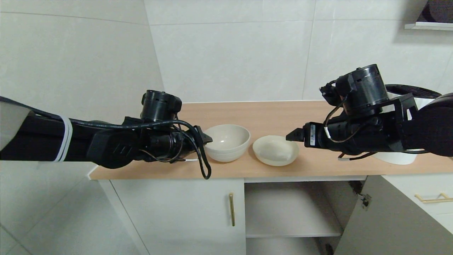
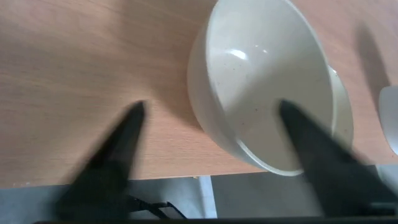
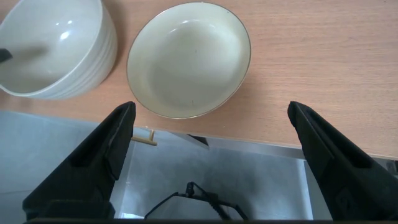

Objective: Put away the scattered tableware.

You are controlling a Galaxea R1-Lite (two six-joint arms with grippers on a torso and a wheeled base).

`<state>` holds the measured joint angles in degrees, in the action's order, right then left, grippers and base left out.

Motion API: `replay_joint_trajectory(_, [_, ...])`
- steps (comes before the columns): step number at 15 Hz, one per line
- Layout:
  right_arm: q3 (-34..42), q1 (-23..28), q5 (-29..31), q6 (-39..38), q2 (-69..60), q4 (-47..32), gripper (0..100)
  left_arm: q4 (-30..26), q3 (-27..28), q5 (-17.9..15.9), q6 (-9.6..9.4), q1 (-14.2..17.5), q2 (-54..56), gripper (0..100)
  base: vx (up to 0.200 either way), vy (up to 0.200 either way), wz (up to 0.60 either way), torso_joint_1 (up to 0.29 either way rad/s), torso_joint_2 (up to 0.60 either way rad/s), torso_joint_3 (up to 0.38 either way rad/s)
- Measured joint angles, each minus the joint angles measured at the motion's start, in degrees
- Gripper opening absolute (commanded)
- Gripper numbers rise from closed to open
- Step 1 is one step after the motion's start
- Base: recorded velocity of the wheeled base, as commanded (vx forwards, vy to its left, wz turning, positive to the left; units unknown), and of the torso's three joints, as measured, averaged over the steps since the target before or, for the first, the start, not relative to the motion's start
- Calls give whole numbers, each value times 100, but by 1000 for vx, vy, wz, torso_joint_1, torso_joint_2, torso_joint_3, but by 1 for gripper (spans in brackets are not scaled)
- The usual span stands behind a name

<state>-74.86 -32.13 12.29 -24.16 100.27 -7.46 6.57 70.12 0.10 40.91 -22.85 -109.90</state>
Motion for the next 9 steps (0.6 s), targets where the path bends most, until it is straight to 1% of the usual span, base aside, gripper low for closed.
replay_joint_trajectory(7, [-24, 0, 5, 0, 12, -30, 100, 0, 11, 6, 20, 17, 44, 0, 0, 0, 0, 0, 0, 0])
replay_joint_trajectory(9, [-44, 27, 93, 13, 91, -41, 100, -6, 0, 4, 24, 17, 76, 0, 0, 0, 0, 0, 0, 0])
